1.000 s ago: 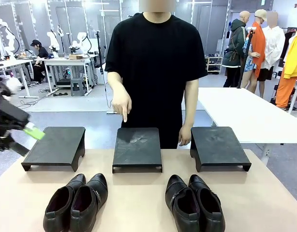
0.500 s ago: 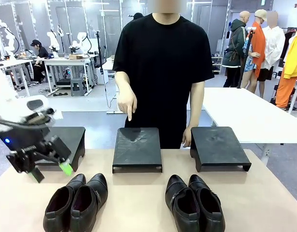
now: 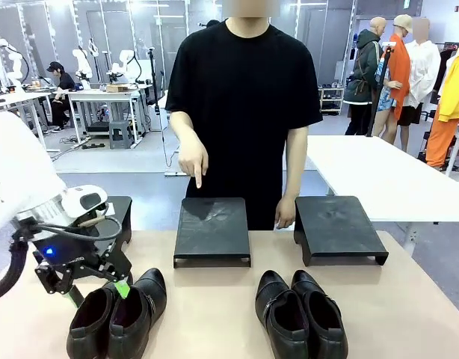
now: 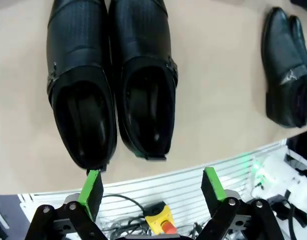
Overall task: Place the shoes on the stand as instructed by the person.
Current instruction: Pick up one pair of Shoes and place it on the Shoes Stand indicated by the person.
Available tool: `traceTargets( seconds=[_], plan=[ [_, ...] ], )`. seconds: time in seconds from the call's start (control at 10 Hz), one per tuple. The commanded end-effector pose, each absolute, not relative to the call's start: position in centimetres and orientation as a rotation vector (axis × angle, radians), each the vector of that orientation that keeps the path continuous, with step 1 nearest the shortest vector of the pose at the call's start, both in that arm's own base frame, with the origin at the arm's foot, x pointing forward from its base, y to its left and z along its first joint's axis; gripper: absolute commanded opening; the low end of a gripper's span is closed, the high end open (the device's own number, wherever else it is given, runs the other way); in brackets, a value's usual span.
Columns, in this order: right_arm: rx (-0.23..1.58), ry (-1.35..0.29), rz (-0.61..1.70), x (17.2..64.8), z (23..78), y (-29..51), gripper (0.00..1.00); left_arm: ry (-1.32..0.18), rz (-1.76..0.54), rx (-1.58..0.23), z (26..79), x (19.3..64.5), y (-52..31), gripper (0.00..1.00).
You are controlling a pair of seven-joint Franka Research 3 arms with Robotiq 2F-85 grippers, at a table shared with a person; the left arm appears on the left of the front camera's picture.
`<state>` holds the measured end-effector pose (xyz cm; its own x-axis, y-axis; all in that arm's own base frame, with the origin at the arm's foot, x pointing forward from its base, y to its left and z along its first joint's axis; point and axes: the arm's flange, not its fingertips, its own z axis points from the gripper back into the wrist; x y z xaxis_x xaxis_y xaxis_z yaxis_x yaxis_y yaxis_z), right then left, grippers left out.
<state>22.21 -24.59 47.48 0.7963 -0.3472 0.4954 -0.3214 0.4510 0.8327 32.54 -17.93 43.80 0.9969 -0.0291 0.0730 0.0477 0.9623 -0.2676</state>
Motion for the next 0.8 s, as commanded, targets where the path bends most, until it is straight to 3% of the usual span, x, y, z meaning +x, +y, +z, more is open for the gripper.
traceTargets(
  seconds=[0.0, 0.7],
  plan=[
    [1.131, -0.709, 0.003, 22.2, 47.6, -24.7, 1.00, -0.119, 0.000, -0.200, 41.1, 32.2, -18.1, 1.00],
    [1.131, -0.709, 0.003, 22.2, 47.6, -24.7, 1.00, -0.132, -0.026, -0.112, 35.1, 33.6, -18.0, 1.00]
  ],
)
